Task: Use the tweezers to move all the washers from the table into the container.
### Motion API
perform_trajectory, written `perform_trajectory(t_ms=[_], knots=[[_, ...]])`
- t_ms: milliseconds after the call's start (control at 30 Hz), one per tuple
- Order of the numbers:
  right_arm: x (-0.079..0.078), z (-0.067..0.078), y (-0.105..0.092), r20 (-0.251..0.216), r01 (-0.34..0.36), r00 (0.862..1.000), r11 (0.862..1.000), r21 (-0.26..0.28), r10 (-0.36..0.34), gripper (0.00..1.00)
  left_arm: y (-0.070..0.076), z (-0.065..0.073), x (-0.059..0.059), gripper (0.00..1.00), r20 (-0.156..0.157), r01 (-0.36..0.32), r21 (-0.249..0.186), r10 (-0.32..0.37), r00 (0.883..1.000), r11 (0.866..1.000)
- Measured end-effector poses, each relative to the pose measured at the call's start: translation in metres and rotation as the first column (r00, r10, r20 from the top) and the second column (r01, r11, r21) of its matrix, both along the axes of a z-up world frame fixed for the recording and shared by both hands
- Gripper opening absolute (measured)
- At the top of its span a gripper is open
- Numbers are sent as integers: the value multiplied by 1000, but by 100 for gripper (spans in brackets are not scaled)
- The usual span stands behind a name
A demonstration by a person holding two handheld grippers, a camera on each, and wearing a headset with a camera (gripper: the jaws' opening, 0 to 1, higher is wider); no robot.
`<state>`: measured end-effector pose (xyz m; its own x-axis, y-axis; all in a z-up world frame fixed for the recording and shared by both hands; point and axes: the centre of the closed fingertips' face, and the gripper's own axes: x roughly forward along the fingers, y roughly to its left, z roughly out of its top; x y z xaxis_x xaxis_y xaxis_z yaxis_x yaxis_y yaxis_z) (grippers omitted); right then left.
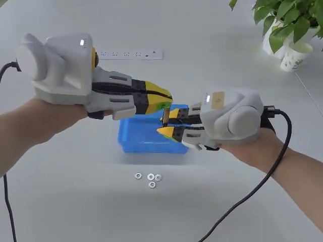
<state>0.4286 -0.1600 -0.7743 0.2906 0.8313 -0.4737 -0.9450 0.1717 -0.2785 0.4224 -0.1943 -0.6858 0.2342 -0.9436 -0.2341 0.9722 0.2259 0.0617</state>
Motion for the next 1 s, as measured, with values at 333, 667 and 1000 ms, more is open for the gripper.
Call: perform_trajectory(t_ms=[333,667,1000], knots=[[15,-18,0,-22,10,1000,1000,-3,-10,11,1,-18,16,4,-12,-9,7,10,1000,1000],[24,-35,2,-43,4,999,1000,-18,-5,11,1,-35,26,4,-34,-17,11,17,999,1000],[34,-49,5,-61,-3,998,999,-32,1,11,2,-49,38,4,-49,-25,14,25,998,1000]])
